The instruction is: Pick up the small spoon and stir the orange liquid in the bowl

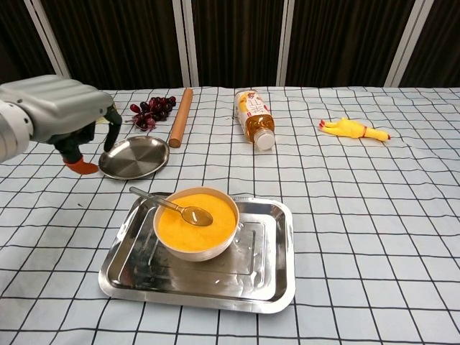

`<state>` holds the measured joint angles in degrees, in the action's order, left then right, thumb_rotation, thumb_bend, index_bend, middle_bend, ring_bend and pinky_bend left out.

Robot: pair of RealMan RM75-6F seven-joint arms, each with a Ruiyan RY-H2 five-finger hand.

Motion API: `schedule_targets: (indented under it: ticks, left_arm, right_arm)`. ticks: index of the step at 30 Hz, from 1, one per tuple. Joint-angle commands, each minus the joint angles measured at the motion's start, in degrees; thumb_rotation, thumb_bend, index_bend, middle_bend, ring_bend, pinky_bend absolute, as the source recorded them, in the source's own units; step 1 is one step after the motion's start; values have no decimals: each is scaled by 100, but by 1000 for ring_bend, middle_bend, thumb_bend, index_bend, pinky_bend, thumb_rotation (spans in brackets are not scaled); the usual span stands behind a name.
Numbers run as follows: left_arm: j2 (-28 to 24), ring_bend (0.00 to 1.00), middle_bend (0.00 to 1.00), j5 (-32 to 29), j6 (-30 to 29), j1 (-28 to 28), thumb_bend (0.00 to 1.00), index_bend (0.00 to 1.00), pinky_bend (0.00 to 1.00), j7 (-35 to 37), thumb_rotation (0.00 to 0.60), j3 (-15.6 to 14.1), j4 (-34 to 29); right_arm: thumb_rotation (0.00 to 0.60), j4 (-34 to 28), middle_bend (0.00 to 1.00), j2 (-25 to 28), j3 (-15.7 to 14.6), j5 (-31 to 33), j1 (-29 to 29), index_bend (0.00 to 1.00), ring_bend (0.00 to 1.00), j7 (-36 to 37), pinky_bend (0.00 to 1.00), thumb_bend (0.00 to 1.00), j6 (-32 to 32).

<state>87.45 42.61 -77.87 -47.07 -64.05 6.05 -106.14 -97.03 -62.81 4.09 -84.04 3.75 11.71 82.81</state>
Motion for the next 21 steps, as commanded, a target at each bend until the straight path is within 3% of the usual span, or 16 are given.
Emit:
schedule_targets:
  ticks: [1, 21]
  left_arm:
    - [213, 933, 975, -338, 95, -221, 360, 527, 954, -334, 600, 134, -42]
    - [812, 933, 974, -712, 5, -524, 394, 488, 954, -744, 600, 37, 61]
  right_arm:
    - [600, 5, 0, 6, 5, 12, -10, 0, 0, 12, 0, 322, 12]
    - [600, -22, 0, 26, 4, 48, -37, 0, 0, 18, 0, 323, 17]
